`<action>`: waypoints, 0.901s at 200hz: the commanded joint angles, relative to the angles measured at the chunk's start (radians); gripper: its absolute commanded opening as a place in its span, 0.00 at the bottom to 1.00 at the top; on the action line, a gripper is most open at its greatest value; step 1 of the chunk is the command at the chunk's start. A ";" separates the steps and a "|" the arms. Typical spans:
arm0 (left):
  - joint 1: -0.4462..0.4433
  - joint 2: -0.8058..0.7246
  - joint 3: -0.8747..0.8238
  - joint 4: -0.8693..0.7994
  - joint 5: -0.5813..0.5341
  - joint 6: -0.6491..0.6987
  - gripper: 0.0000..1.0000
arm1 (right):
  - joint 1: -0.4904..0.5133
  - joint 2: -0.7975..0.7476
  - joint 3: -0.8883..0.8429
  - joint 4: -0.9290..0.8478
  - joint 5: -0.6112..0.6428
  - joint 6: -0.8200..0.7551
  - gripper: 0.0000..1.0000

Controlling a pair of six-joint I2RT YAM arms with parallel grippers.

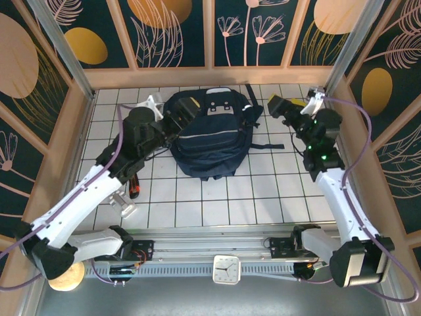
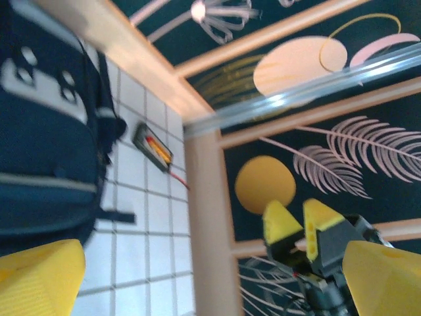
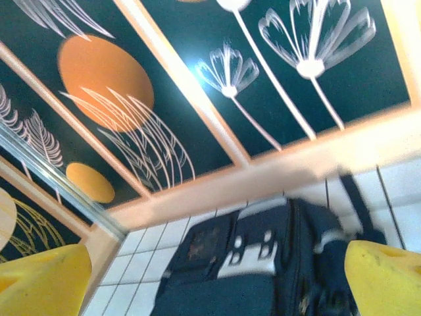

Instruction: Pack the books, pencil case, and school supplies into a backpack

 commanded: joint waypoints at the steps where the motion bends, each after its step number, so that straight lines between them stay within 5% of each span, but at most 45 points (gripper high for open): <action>1: -0.003 -0.059 0.002 -0.088 -0.247 0.156 0.99 | -0.006 0.043 -0.110 0.492 0.041 -0.147 0.99; 38: -0.003 -0.193 -0.166 0.088 -0.451 0.402 0.99 | -0.005 0.141 -0.093 0.540 0.009 -0.187 0.99; 69: -0.003 -0.280 -0.311 0.194 -0.499 0.671 0.99 | -0.006 0.110 -0.146 0.483 -0.001 -0.225 0.99; 103: -0.003 -0.287 -0.399 0.199 -0.725 0.710 0.99 | -0.036 -0.002 -0.151 0.170 0.108 -0.313 0.99; 133: -0.002 -0.296 -0.505 0.240 -0.870 0.745 0.99 | -0.166 -0.082 -0.139 -0.154 0.150 -0.334 0.99; 180: 0.002 -0.289 -0.583 0.244 -0.822 0.749 0.99 | -0.346 -0.056 -0.214 -0.090 0.114 -0.334 0.99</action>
